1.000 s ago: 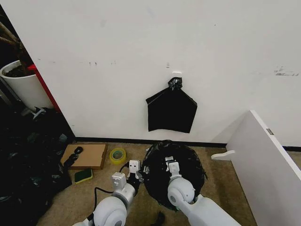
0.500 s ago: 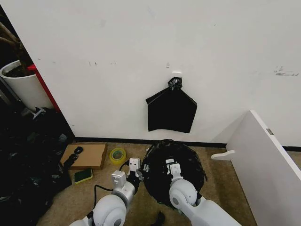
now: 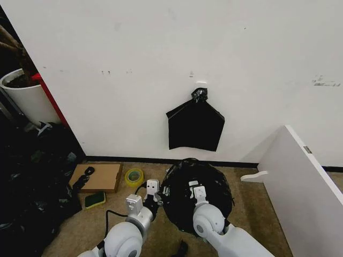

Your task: Place the garbage bag over the trash bin.

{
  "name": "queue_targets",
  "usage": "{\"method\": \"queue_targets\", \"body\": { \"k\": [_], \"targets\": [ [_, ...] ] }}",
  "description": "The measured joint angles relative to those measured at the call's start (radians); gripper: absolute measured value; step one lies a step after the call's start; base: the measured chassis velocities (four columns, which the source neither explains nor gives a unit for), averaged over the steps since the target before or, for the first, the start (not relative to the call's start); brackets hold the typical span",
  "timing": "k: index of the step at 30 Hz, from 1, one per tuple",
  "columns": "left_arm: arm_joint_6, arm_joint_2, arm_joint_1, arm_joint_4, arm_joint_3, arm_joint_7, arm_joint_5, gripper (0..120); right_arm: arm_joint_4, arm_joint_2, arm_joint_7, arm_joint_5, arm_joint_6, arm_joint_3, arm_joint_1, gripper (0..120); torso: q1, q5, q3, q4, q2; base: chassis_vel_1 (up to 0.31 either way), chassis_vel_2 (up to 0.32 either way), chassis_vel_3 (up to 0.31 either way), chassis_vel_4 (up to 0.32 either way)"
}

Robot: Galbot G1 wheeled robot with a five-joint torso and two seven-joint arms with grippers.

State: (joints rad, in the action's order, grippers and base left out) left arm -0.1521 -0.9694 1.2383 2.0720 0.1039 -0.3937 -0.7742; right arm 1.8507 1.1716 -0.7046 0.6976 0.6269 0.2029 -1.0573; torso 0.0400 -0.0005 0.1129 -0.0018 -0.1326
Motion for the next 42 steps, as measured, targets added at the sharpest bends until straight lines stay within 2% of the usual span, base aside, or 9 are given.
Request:
{"method": "queue_targets", "body": {
  "k": [12,19,24,30,33,37,40,42],
  "targets": [
    [0.003,0.022,0.026,0.023,0.018,0.019,0.064,0,-0.123,0.035,0.008,-0.042,0.007,0.037,0.050,0,0.000,0.0000,0.000,0.0003,0.000,0.000,0.000,0.000,0.000],
    [0.005,0.018,0.027,0.022,0.015,0.016,0.069,0,-0.114,0.030,0.011,-0.064,0.005,0.034,0.044,0,0.000,0.0000,0.000,0.0002,0.000,0.000,0.000,0.000,0.000],
    [0.004,0.005,0.014,0.005,0.005,0.003,0.048,0,-0.028,0.007,0.016,-0.071,0.008,0.029,0.008,0,0.000,0.0000,0.000,0.0002,0.000,0.000,0.000,0.000,0.000],
    [-0.016,-0.007,-0.005,-0.017,-0.022,-0.023,-0.024,0,0.119,-0.026,0.105,-0.194,0.012,-0.007,-0.077,0,0.000,0.0001,0.000,0.0001,0.000,0.000,0.000,0.000,0.000],
    [-0.024,-0.009,-0.008,-0.023,-0.033,-0.033,-0.049,0,0.151,-0.035,0.127,-0.234,0.010,-0.017,-0.101,0,0.000,0.0001,0.000,0.0002,0.000,0.000,0.000,0.000,0.000],
    [-0.052,-0.024,-0.014,-0.042,-0.067,-0.071,-0.131,0,0.244,-0.069,0.214,-0.384,-0.034,-0.060,-0.181,0,0.000,0.0000,0.000,0.0000,0.000,0.000,0.000,0.000,0.000],
    [-0.072,-0.037,-0.021,-0.053,-0.084,-0.094,-0.180,0,0.300,-0.086,0.242,-0.404,-0.057,-0.095,-0.216,0,0.000,0.0003,0.000,0.0004,0.000,0.000,0.000,0.000,0.000],
    [-0.101,-0.061,-0.037,-0.070,-0.101,-0.131,-0.251,0,0.374,-0.109,0.289,-0.419,-0.110,-0.156,-0.265,0,0.000,0.0001,0.000,0.0003,0.000,0.000,0.000,0.000,0.000]
  ]
}}
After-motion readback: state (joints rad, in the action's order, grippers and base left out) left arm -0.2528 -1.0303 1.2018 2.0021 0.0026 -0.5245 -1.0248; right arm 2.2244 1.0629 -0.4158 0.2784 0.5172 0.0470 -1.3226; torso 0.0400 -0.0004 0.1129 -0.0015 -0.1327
